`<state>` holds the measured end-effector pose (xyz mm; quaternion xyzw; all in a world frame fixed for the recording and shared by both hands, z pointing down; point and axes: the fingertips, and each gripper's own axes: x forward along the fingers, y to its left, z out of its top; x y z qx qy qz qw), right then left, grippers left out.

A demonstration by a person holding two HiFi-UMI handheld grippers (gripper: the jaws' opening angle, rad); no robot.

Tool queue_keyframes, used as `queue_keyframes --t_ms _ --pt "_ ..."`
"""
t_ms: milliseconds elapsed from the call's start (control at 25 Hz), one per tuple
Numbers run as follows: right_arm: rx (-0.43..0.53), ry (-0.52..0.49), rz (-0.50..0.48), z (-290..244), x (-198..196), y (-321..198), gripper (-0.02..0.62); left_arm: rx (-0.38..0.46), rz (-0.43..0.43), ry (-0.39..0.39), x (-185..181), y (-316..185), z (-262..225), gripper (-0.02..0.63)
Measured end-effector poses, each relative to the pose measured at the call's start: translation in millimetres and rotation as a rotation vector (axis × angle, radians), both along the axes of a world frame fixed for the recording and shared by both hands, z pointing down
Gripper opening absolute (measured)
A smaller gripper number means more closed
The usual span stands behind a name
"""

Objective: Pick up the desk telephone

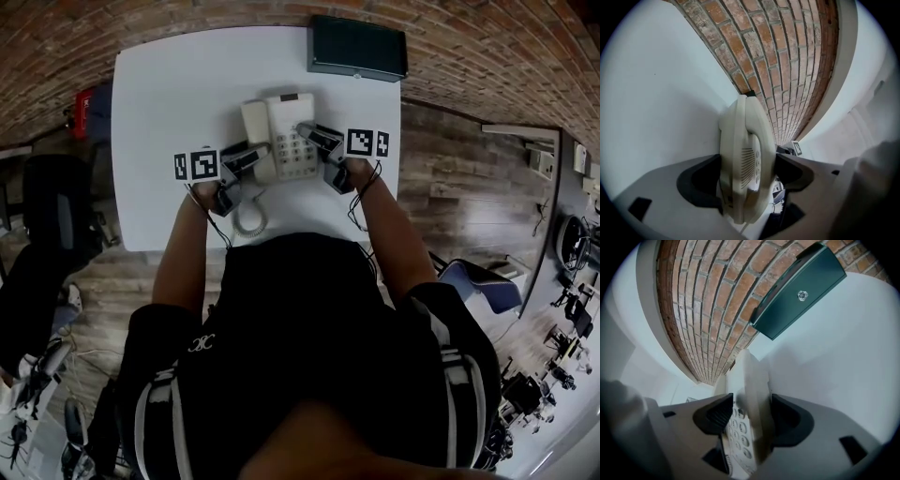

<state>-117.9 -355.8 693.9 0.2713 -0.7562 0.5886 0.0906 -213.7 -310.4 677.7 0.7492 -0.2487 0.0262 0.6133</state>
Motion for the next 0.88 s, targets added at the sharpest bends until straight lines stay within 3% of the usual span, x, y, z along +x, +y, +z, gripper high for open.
queue_keyframes --t_ms 480,880 --pt "0.058 0.062 -0.025 -7.9 2.2 3.8 0.221 0.004 0.025 -0.042 3.1 7.2 -4.9 0.353" --pt "0.050 0.062 -0.033 -29.4 1.5 22.7 0.221 -0.002 0.036 -0.037 2.0 26.9 -25.3 0.353"
